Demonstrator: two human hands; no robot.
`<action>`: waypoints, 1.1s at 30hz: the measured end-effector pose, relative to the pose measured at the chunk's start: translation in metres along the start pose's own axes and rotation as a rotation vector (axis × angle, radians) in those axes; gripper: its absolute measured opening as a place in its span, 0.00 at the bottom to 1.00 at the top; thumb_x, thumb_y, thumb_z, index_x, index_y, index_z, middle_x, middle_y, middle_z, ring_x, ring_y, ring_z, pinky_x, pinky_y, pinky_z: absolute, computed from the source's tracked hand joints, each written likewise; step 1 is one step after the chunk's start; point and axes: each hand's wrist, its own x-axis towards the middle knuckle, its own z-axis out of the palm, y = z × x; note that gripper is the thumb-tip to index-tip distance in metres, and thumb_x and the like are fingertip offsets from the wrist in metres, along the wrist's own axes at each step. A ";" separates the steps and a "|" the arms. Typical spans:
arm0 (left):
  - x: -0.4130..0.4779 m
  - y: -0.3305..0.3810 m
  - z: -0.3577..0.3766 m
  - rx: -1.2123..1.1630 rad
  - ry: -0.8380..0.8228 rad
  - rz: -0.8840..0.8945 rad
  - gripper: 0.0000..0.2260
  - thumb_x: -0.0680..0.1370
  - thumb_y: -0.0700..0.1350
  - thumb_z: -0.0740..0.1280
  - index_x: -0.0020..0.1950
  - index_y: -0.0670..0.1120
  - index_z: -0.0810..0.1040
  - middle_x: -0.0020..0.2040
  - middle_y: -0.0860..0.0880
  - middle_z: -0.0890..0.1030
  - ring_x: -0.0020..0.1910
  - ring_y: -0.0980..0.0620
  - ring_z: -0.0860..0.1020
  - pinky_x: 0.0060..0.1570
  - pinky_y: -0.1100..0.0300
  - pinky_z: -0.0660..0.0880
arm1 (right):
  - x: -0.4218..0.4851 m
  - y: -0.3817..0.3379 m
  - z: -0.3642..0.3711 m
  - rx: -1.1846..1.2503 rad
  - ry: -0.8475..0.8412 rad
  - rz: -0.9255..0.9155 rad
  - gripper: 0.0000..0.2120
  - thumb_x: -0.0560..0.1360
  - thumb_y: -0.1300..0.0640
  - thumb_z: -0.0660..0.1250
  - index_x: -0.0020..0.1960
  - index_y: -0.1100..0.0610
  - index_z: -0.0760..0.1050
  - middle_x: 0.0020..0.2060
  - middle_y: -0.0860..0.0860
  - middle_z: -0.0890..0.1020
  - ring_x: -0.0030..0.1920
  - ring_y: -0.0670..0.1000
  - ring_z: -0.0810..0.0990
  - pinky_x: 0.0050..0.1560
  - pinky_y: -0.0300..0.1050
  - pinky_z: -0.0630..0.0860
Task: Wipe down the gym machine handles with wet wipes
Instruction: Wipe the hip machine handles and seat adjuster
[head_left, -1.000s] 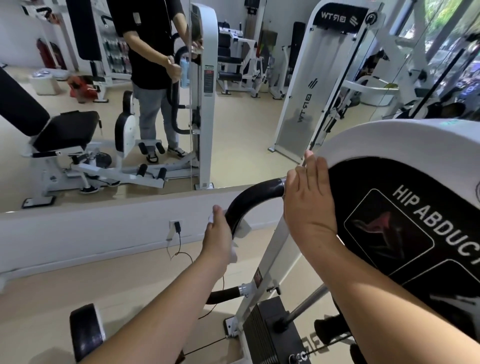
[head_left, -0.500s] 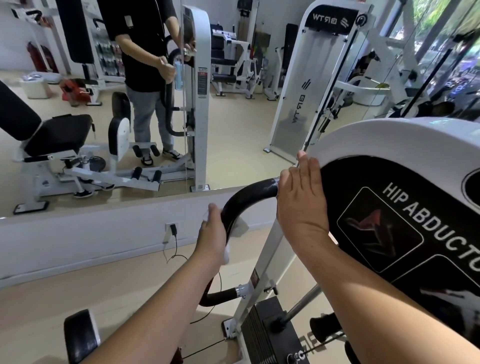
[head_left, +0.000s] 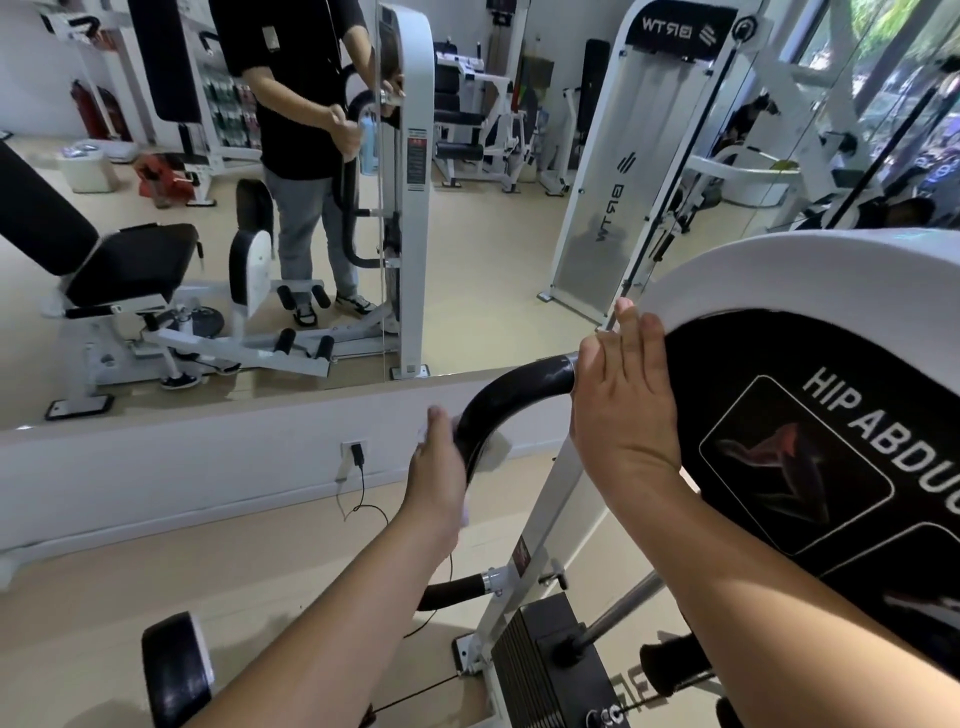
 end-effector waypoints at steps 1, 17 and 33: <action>-0.003 0.013 0.006 0.007 -0.039 0.082 0.26 0.84 0.64 0.48 0.53 0.56 0.84 0.52 0.50 0.87 0.58 0.47 0.81 0.52 0.55 0.71 | 0.000 0.000 0.000 0.001 0.004 0.006 0.20 0.79 0.62 0.43 0.66 0.66 0.66 0.67 0.66 0.73 0.80 0.69 0.55 0.79 0.62 0.33; -0.036 0.085 0.061 0.745 -0.036 0.373 0.25 0.84 0.60 0.42 0.62 0.52 0.76 0.57 0.44 0.81 0.56 0.42 0.77 0.60 0.48 0.72 | 0.001 -0.001 -0.001 -0.023 -0.047 0.005 0.20 0.79 0.61 0.45 0.65 0.64 0.68 0.65 0.63 0.76 0.80 0.67 0.56 0.79 0.62 0.34; -0.033 0.010 0.034 1.107 0.139 1.004 0.26 0.82 0.54 0.52 0.80 0.46 0.63 0.71 0.47 0.71 0.67 0.45 0.69 0.70 0.49 0.67 | 0.000 0.000 0.004 -0.010 0.012 -0.013 0.17 0.80 0.61 0.43 0.62 0.65 0.63 0.63 0.63 0.77 0.80 0.67 0.59 0.80 0.61 0.46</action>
